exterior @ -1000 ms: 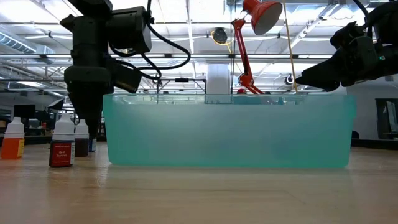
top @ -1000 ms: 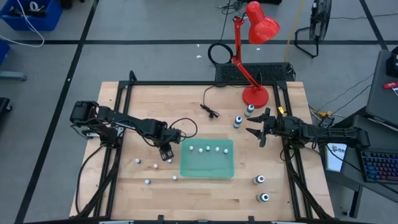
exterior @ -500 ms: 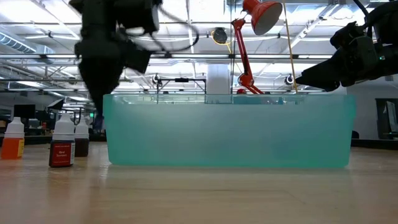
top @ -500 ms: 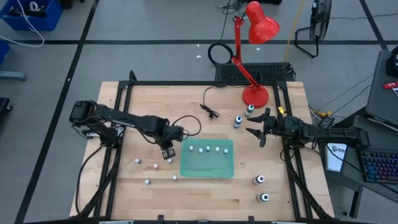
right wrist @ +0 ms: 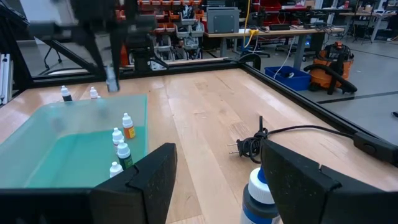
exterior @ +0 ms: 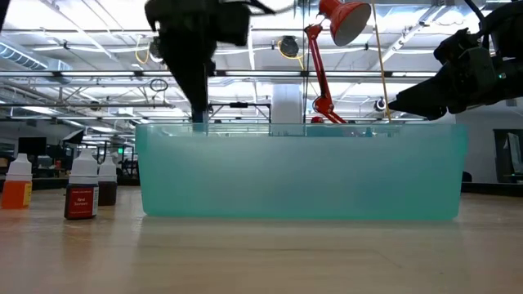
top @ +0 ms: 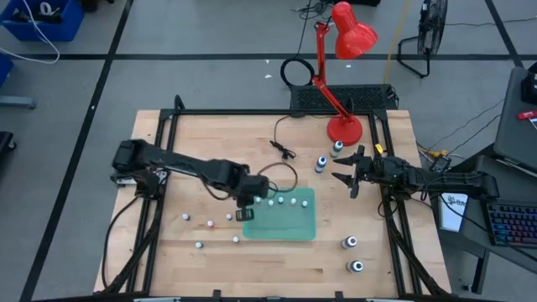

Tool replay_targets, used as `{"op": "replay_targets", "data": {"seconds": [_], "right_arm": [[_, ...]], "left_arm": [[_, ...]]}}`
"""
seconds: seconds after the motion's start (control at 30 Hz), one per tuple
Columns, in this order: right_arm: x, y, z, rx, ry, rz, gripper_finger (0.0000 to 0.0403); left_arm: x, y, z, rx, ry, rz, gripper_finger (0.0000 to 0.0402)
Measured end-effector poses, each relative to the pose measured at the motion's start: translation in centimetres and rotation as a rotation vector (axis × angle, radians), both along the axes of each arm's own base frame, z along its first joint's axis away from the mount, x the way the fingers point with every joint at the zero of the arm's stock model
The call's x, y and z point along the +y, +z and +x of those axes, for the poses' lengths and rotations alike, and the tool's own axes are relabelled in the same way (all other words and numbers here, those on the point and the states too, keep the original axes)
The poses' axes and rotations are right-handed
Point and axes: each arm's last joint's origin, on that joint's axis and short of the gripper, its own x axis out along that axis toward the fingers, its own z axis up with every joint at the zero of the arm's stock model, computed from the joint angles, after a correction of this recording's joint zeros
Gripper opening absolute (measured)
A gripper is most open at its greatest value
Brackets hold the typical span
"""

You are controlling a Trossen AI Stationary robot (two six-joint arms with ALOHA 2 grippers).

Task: Pick & Place food coloring
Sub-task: Put the small white food coloring bottle into the light blue bin, then put the small orange food coloring bottle into the light blue bin

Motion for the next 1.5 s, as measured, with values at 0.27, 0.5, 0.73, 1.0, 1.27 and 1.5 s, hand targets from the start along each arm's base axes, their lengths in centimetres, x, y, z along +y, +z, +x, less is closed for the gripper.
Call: {"op": "replay_targets", "data": {"seconds": [0.27, 0.5, 0.73, 1.0, 1.27, 1.5], "right_arm": [[0.0, 0.0, 0.0, 0.0, 0.0, 0.0, 0.0222], [0.0, 0.0, 0.0, 0.0, 0.0, 0.0, 0.0222], [0.0, 0.0, 0.0, 0.0, 0.0, 0.0, 0.0222], [0.0, 0.0, 0.0, 0.0, 0.0, 0.0, 0.0222], [0.0, 0.0, 0.0, 0.0, 0.0, 0.0, 0.0222], [0.0, 0.0, 0.0, -0.001, 0.0, 0.0, 0.0222]], "left_arm": [[-1.3, -5.8, 3.1, 0.156, -0.088, -0.059, 0.0058], [-1.4, -7.5, 3.6, 0.195, -0.098, -0.091, 0.0058], [-1.4, -7.6, 3.8, 0.177, -0.091, -0.095, 0.0112], [-1.1, -6.0, 3.4, 0.149, -0.063, -0.102, 0.0231], [-1.1, 0.6, 0.4, 0.035, 0.016, -0.09, 0.027], [-3.0, 2.3, -4.5, 0.06, 0.156, 0.002, 0.0274]]}}
